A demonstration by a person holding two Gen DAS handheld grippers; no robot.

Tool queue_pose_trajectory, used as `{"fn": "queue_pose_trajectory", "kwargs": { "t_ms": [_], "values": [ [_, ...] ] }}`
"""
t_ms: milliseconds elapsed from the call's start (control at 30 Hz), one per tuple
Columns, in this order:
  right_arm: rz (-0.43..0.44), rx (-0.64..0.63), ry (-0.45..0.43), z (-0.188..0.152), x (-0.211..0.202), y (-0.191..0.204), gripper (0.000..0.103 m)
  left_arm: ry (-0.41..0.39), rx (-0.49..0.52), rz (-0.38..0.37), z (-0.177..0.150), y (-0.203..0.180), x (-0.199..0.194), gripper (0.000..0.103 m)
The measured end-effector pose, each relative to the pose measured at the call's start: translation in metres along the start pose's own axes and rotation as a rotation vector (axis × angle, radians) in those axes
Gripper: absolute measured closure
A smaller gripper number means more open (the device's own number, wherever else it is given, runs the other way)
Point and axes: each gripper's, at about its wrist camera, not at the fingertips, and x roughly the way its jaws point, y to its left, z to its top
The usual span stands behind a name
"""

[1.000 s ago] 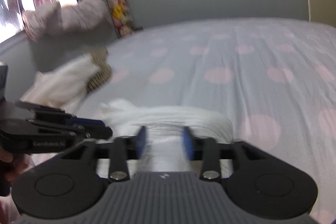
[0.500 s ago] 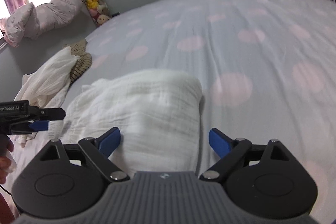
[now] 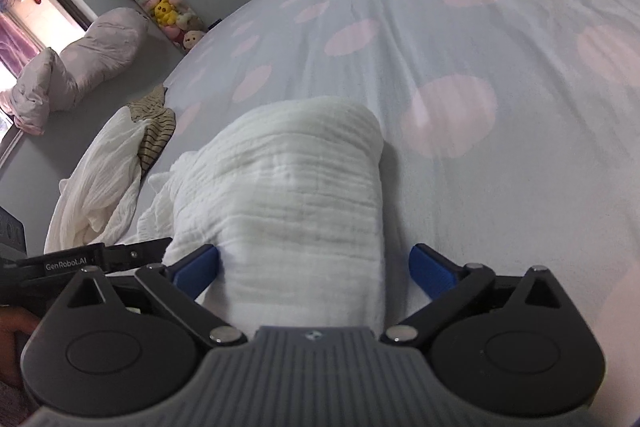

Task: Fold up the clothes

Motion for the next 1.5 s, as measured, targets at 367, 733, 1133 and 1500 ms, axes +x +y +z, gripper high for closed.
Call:
{"fn": "queue_pose_trajectory", "kwargs": {
  "t_ms": [367,733,1133,1500],
  "values": [
    [-0.012,-0.116,-0.087,0.001,0.000,0.015,0.038,-0.057,0.061,-0.050,0.001,-0.005,-0.004,0.070],
    [-0.001,-0.205,-0.195,-0.006,-0.023,0.033,0.063,-0.185,0.153,-0.029,-0.007,-0.035,-0.042,0.078],
    [-0.072,-0.302,-0.430,-0.003,-0.149,0.074,0.064,-0.401,0.294,-0.095,-0.004,-0.121,-0.131,0.079],
    [-0.180,-0.293,-0.685,0.016,-0.327,0.049,0.064,-0.515,0.505,-0.321,0.019,-0.279,-0.188,0.079]
  ]
}}
